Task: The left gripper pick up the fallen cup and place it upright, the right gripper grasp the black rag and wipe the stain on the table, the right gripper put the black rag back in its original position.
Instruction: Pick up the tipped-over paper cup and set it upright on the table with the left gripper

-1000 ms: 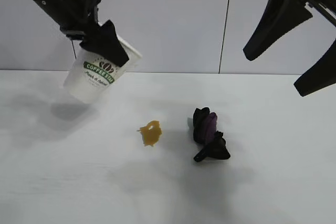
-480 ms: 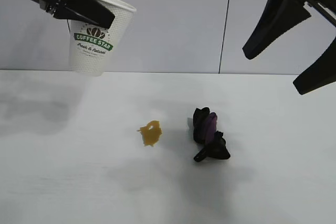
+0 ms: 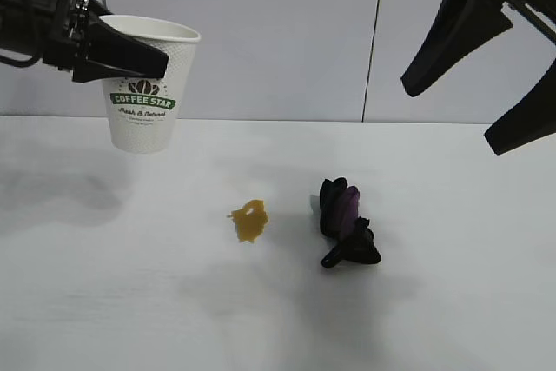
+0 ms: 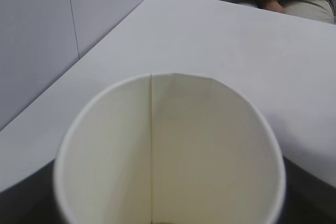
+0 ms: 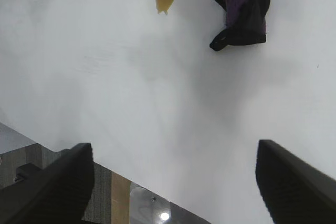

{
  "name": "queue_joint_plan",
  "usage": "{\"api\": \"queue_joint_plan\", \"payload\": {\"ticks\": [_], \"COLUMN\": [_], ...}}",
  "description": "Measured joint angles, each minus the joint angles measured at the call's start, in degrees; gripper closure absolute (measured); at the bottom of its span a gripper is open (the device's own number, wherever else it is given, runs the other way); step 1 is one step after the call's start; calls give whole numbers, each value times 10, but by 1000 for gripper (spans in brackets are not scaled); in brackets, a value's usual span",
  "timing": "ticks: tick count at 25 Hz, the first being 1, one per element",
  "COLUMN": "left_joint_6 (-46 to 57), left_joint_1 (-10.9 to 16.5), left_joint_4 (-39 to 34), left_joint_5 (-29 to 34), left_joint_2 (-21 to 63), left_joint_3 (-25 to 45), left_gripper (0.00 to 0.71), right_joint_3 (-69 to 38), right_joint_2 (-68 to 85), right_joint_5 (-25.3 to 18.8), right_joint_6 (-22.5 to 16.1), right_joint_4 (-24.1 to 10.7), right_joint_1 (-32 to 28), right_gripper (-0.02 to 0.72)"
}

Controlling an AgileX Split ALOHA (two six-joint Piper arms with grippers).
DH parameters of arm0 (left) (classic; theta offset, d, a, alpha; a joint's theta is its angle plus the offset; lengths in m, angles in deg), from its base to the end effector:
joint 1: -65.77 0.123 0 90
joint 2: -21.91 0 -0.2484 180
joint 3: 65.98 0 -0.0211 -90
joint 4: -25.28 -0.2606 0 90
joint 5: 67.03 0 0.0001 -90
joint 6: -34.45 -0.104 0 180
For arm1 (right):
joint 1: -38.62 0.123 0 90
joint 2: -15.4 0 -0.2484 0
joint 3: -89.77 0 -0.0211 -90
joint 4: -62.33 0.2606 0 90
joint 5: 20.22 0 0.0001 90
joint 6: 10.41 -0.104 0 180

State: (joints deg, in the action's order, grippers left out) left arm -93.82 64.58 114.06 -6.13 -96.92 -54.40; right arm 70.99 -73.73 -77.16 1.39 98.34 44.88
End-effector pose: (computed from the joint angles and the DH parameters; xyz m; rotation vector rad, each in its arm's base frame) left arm 0.3671 -0.0985 0.1535 1.1520 1.6182 -0.7775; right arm 0.2756 0.0818 0.2268 -0.0480 2.7522 0.7883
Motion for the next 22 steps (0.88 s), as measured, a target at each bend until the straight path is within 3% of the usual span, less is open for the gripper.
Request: {"api": "queue_joint_plan", "payload": {"ticks": [5, 10, 15, 22], "left_joint_6": [-96, -169, -188, -190], "left_joint_1": [0, 0, 0, 0], "left_joint_4": [66, 77, 81, 85], "left_joint_5": [-37, -83, -117, -109], "left_joint_2": [0, 0, 0, -13], "left_joint_3": [69, 117, 130, 130], "left_gripper": [177, 177, 179, 179], "right_joint_3": [0, 0, 0, 0], "right_joint_2": [0, 0, 0, 0], "right_joint_5": [0, 0, 2, 2], "right_joint_6": [0, 0, 0, 0], "right_joint_4": [0, 0, 0, -1], "right_joint_1": [0, 0, 0, 0], "right_gripper": [126, 126, 126, 126]}}
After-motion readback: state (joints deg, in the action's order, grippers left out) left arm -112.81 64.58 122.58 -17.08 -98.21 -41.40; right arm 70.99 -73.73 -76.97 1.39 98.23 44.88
